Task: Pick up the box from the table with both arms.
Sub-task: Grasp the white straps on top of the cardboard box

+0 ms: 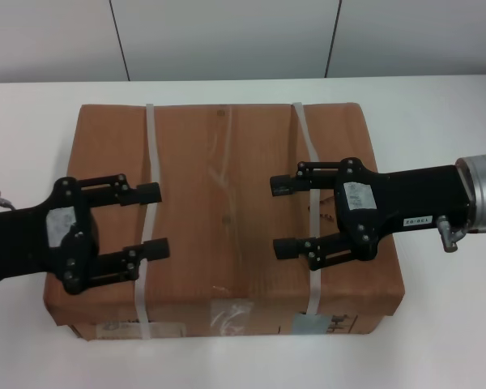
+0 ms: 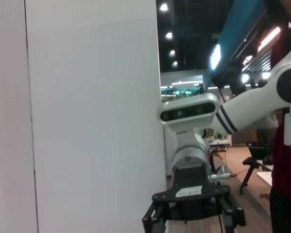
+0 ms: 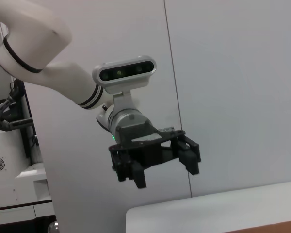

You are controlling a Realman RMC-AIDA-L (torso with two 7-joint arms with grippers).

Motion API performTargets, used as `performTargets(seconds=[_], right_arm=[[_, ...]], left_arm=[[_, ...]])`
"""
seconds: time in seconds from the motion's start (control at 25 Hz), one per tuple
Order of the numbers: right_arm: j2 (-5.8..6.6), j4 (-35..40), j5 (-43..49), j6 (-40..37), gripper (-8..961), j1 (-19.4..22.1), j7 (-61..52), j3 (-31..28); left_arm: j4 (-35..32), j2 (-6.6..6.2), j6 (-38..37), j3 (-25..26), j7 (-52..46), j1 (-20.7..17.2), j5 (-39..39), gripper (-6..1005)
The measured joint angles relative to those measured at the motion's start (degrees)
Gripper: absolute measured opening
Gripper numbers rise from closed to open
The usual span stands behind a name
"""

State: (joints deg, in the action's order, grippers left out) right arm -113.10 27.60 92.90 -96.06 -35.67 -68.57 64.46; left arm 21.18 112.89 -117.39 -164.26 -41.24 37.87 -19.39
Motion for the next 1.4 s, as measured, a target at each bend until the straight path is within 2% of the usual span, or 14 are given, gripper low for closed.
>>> performTargets(seconds=[0.12, 0.2, 0.64, 0.8, 1.0, 1.16, 1.4], right_arm=[[-0.01, 0.0, 0.0, 0.0, 879, 0.1, 0.3, 0.0], [-0.01, 0.0, 0.0, 0.0, 879, 0.2, 0.6, 0.0], [-0.18, 0.0, 0.0, 0.6, 879, 0.7, 0.9, 0.0], [-0.34, -0.4, 0.0, 1.7, 879, 1.3, 0.5, -3.9], [-0.71, -0.5, 0.0, 9.5, 878, 3.7, -4.9, -12.6], [-0.39, -1.0, 0.1, 17.0, 878, 4.6, -11.7, -13.7], [-0.19, -3.8, 0.6, 24.1, 878, 4.6, -17.7, -11.8]], left_arm=[[1.8, 1.33, 0.0, 0.0, -0.2, 0.8, 0.3, 624], [2.0, 1.54, 0.0, -0.1, -0.2, 0.8, 0.3, 623], [2.0, 1.76, 0.6, -0.1, -0.7, 0.9, 0.3, 622], [2.1, 1.92, 3.4, 0.1, -4.6, 0.9, -2.2, 621], [3.3, 3.05, 12.0, 0.1, -14.0, 0.7, -8.7, 621], [3.5, 3.61, 17.5, 0.1, -19.2, 0.3, -11.7, 620], [2.4, 4.02, 23.5, 0.1, -25.2, 0.1, -13.0, 619]])
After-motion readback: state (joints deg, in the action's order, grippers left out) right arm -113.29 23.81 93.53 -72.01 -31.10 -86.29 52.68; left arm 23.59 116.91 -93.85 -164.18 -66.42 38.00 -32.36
